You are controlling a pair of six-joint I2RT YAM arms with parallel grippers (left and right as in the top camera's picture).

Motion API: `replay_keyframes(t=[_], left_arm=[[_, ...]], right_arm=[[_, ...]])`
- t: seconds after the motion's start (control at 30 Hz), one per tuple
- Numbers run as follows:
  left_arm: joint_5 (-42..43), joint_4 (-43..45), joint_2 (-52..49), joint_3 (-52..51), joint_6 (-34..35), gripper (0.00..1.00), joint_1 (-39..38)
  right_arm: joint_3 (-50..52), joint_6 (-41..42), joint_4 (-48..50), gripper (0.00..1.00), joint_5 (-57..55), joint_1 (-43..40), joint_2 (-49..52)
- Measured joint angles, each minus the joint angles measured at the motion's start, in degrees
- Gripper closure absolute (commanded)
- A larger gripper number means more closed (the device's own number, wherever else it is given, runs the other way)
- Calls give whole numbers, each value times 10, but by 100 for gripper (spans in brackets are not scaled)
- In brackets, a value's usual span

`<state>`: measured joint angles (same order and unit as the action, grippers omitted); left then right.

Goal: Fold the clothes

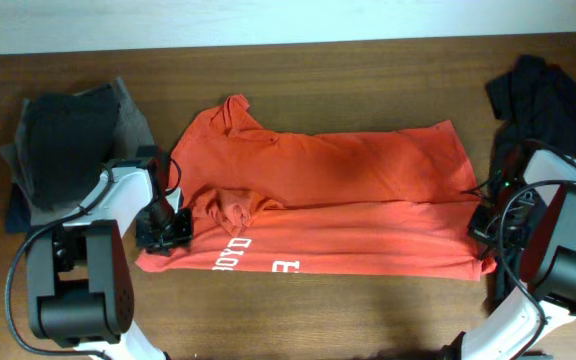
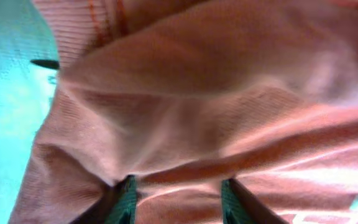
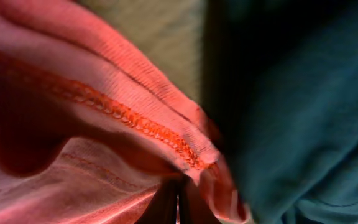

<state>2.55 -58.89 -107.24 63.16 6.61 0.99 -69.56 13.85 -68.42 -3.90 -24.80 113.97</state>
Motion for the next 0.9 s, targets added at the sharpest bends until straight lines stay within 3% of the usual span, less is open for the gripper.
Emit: replay_keyframes(t=[0.23, 0.4, 0.43, 0.5, 0.57, 0.67, 0.9], left_arm=[[1, -17, 1, -5, 0, 73, 1], [13, -6, 54, 0, -2, 72, 2], [17, -3, 69, 5, -3, 69, 2], [32, 17, 106, 22, -7, 43, 2], [58, 80, 160, 44, -11, 39, 2], [85, 193, 183, 53, -11, 40, 2], [146, 337, 114, 73, -11, 40, -3]], right_arm=[[0, 10, -4, 92, 0, -8, -1], [-2, 9, -8, 80, 5, 6, -57], [-5, 9, -10, 77, 5, 10, -75], [-18, 9, -13, 64, 8, 17, -114], [-40, 4, -12, 56, 12, 28, -165], [-50, -4, -8, 55, 20, 37, -223], [-52, -10, -13, 54, 38, 46, -258]])
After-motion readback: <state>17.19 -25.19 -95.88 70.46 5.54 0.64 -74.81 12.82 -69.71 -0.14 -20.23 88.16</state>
